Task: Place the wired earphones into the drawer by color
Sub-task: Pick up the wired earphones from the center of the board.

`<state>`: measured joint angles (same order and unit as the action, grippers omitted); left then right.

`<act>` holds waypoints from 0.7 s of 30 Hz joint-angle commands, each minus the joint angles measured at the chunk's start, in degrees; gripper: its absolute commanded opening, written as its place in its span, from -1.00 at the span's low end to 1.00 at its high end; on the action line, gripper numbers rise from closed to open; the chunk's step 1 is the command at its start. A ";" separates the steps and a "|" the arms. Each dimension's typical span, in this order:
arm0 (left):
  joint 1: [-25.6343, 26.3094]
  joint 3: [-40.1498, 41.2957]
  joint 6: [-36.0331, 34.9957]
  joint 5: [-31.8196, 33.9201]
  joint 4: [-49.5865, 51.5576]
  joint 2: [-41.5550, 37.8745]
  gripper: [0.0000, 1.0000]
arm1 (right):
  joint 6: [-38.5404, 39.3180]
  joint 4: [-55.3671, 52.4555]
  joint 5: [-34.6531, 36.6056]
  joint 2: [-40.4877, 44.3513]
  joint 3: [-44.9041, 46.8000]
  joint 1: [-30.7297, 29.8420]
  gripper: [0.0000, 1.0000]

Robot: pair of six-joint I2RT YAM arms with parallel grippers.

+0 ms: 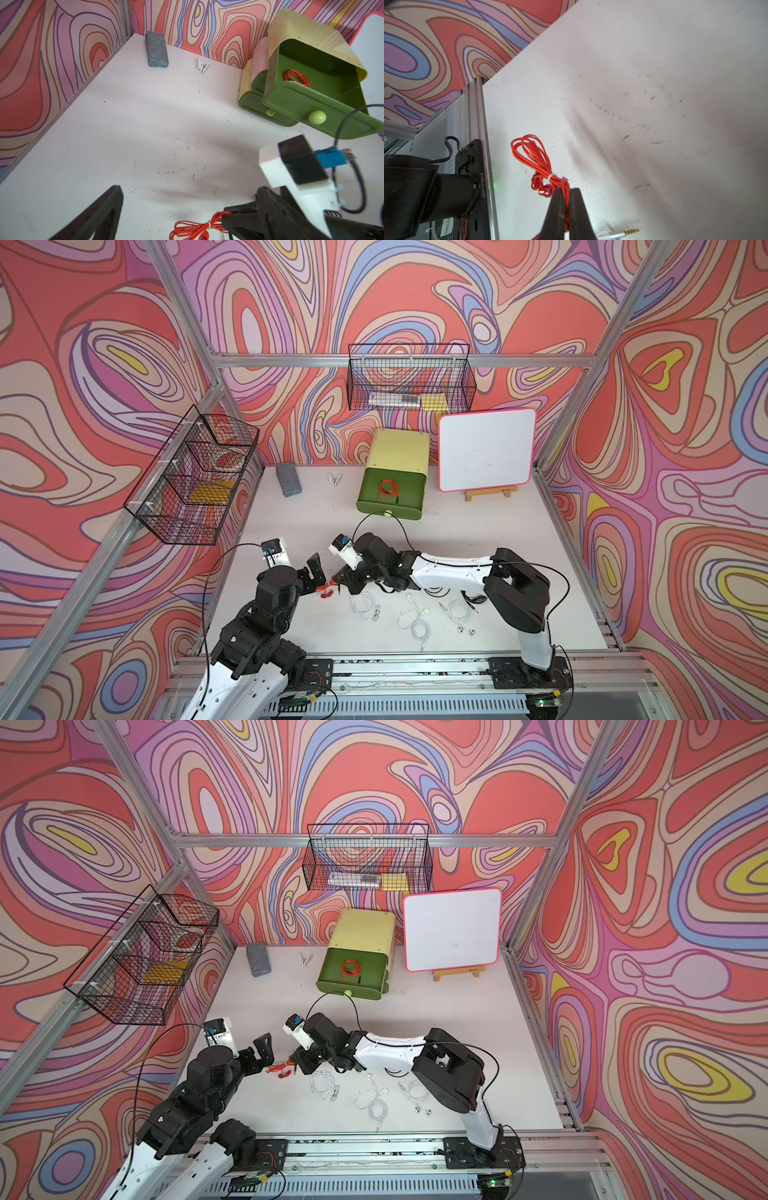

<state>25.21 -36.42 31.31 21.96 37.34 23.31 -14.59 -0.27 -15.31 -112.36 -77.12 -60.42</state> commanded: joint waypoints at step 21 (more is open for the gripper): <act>0.27 -2.12 -6.08 -19.67 -10.01 3.45 0.98 | 6.12 -3.87 22.11 23.35 5.93 5.29 -1.00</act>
<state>25.21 -37.23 27.20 5.96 30.79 26.39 -9.85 -4.47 3.92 -91.37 -71.99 -56.53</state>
